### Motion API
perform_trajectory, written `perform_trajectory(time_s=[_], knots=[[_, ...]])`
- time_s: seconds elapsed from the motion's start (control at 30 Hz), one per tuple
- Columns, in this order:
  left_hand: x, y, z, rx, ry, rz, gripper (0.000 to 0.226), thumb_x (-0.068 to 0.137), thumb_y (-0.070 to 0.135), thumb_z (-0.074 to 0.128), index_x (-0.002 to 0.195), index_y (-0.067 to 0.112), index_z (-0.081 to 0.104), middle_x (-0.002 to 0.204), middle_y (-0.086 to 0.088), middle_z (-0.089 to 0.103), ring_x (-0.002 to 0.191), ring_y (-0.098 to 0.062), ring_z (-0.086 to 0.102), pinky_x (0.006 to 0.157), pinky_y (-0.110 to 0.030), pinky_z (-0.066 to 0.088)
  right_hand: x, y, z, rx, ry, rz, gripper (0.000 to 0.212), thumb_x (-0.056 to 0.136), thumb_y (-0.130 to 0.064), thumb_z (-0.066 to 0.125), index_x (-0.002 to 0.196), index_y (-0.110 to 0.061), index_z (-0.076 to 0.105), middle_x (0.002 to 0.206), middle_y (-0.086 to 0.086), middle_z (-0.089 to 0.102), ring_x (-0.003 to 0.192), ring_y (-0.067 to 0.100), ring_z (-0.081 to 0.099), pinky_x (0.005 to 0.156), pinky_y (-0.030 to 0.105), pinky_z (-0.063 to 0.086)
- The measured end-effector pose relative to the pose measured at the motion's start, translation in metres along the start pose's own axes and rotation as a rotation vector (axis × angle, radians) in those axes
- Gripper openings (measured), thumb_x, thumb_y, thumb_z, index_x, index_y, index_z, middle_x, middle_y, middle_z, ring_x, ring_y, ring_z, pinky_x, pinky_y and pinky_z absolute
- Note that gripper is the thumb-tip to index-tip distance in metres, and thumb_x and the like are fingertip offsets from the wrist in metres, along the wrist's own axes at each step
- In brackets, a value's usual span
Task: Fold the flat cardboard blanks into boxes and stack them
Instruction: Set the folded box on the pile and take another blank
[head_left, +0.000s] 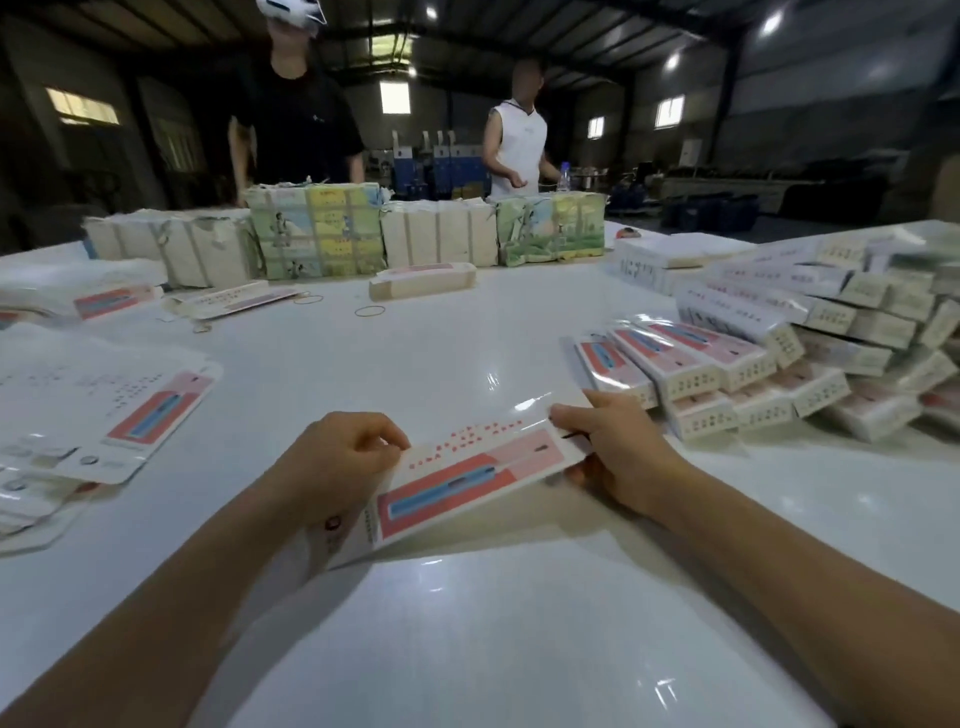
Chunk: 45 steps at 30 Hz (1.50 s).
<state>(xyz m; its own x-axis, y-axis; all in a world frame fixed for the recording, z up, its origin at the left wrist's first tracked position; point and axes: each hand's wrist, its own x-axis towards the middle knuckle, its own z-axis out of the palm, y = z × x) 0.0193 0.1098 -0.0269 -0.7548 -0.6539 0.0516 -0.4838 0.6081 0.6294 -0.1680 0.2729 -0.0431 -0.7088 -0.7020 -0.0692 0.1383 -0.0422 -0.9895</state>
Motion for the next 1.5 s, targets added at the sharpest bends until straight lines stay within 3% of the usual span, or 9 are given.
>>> perform_trajectory(time_s=[0.17, 0.23, 0.37, 0.53, 0.77, 0.93, 1.1, 1.3, 1.5], knots=[[-0.012, 0.023, 0.025, 0.481, -0.013, 0.264, 0.108, 0.056, 0.089, 0.043, 0.145, 0.029, 0.027, 0.136, 0.011, 0.041, 0.109, -0.011, 0.044, 0.095, -0.034, 0.041, -0.011, 0.000, 0.008, -0.113, -0.084, -0.110, 0.011, 0.094, -0.012, 0.055, 0.087, -0.008, 0.062, 0.079, 0.009, 0.074, 0.070, 0.024, 0.072, 0.046, 0.033, 0.054], [-0.014, 0.029, 0.035, 0.510, -0.023, 0.280, 0.110, 0.059, 0.086, 0.048, 0.147, 0.028, 0.018, 0.136, 0.010, 0.040, 0.102, -0.010, 0.047, 0.090, -0.031, 0.047, -0.013, 0.001, 0.009, -0.138, -0.098, -0.156, 0.009, 0.095, -0.015, 0.054, 0.098, -0.012, 0.061, 0.085, 0.009, 0.074, 0.079, 0.025, 0.072, 0.059, 0.041, 0.058], [-0.016, 0.026, 0.035, 0.404, 0.160, 0.251, 0.090, 0.068, 0.073, 0.059, 0.141, 0.028, 0.031, 0.126, 0.010, 0.049, 0.087, -0.012, 0.055, 0.071, -0.022, 0.053, -0.018, 0.003, 0.008, -0.405, 0.014, -0.418, 0.042, 0.097, -0.034, 0.047, 0.132, -0.051, 0.031, 0.115, -0.010, 0.055, 0.087, 0.010, 0.065, 0.060, 0.015, 0.050], [-0.015, 0.028, 0.034, 0.445, 0.332, 0.181, 0.089, 0.066, 0.077, 0.054, 0.137, 0.027, 0.035, 0.123, 0.007, 0.052, 0.083, -0.012, 0.051, 0.066, -0.019, 0.045, -0.024, 0.010, 0.014, -1.129, 0.010, -0.672, 0.057, 0.089, -0.060, 0.028, 0.140, -0.037, 0.042, 0.152, -0.021, 0.006, 0.133, 0.008, 0.025, 0.104, 0.031, 0.035], [-0.018, 0.028, 0.030, 0.511, 0.307, 0.180, 0.082, 0.068, 0.073, 0.059, 0.133, 0.028, 0.036, 0.121, 0.008, 0.052, 0.079, -0.012, 0.052, 0.061, -0.019, 0.044, -0.022, 0.002, 0.015, -0.144, -0.331, -0.174, 0.022, 0.083, -0.025, 0.068, 0.104, -0.031, 0.073, 0.128, -0.007, 0.055, 0.114, 0.010, 0.055, 0.101, 0.040, 0.038], [-0.015, 0.025, 0.022, 0.427, 0.222, 0.242, 0.059, 0.071, 0.066, 0.065, 0.114, 0.031, 0.048, 0.112, 0.011, 0.059, 0.068, -0.010, 0.054, 0.060, -0.020, 0.049, -0.018, 0.008, 0.008, -0.452, -0.364, -0.279, 0.048, 0.072, -0.029, 0.071, 0.119, -0.023, 0.064, 0.118, -0.007, 0.066, 0.113, 0.009, 0.059, 0.099, 0.031, 0.047], [-0.009, 0.019, 0.016, 0.307, 0.031, 0.216, 0.066, 0.063, 0.075, 0.062, 0.113, 0.033, 0.047, 0.109, 0.013, 0.057, 0.073, -0.010, 0.058, 0.067, -0.026, 0.055, -0.020, 0.009, 0.012, -0.382, -0.219, -0.323, 0.007, 0.084, -0.012, 0.068, 0.088, -0.008, 0.067, 0.069, 0.008, 0.057, 0.058, 0.017, 0.051, 0.055, 0.026, 0.045], [-0.007, 0.011, 0.015, 0.244, 0.041, 0.195, 0.068, 0.058, 0.084, 0.053, 0.107, 0.038, 0.043, 0.102, 0.019, 0.052, 0.074, -0.009, 0.060, 0.066, -0.025, 0.055, -0.023, 0.005, 0.010, -0.343, 0.155, -0.513, 0.018, 0.086, -0.019, 0.068, 0.092, -0.033, 0.058, 0.071, -0.004, 0.061, 0.063, 0.007, 0.059, 0.055, 0.017, 0.047], [-0.009, 0.011, 0.018, 0.205, 0.084, 0.237, 0.081, 0.052, 0.078, 0.047, 0.120, 0.033, 0.046, 0.115, 0.014, 0.056, 0.074, -0.012, 0.062, 0.069, -0.025, 0.057, -0.033, 0.008, 0.026, -0.327, 0.085, -0.624, 0.027, 0.087, -0.007, 0.065, 0.084, -0.034, 0.068, 0.089, -0.008, 0.065, 0.065, 0.000, 0.060, 0.060, 0.014, 0.049]])
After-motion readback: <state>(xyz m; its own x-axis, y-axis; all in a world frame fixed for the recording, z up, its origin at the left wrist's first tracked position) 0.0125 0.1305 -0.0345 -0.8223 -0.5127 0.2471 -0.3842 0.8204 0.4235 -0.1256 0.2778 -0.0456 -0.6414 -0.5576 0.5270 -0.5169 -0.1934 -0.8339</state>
